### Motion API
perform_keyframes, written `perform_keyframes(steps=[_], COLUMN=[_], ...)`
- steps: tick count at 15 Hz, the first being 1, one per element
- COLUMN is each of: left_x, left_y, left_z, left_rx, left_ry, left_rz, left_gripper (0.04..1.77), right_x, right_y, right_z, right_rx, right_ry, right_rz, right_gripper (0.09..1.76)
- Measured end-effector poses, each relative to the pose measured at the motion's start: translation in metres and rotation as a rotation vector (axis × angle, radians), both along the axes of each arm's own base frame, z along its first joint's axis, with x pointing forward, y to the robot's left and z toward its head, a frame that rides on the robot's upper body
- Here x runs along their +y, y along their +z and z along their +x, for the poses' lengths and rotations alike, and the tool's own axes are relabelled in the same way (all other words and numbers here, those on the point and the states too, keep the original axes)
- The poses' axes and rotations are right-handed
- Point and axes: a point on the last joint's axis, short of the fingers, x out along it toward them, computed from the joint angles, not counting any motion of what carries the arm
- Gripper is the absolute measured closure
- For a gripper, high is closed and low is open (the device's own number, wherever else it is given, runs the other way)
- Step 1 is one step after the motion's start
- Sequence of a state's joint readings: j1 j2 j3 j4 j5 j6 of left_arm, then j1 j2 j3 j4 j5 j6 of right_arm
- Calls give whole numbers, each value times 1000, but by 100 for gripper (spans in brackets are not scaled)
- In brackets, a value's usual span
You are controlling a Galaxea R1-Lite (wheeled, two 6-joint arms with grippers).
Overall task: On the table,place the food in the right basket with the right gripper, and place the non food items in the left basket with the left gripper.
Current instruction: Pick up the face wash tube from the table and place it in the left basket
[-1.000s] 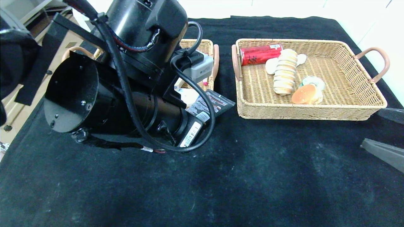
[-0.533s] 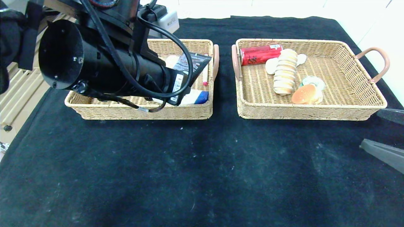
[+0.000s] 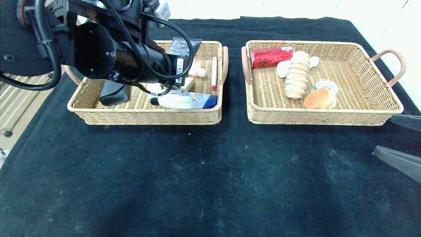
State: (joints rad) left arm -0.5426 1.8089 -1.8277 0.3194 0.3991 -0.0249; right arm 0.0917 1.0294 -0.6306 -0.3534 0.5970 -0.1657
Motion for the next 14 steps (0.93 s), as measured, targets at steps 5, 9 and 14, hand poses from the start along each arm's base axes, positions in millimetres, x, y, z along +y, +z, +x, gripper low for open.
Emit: perform_keyframes(steps=[5,9,14], left_x=[21,41,56], left_y=[-6,-8,-13], left_z=[24,34,41], left_rx=[1,6,21], left_ry=[97,159,214], left_rz=[-34,-37,-68], left_gripper=[97,97,97], right_x=[0,0,0], right_y=[-1,-1,-1], right_z=[1,1,1], right_rx=[4,5,6], right_ry=[-1,-1,2], right_rz=[0,0,-2], right_gripper=[14,14,14])
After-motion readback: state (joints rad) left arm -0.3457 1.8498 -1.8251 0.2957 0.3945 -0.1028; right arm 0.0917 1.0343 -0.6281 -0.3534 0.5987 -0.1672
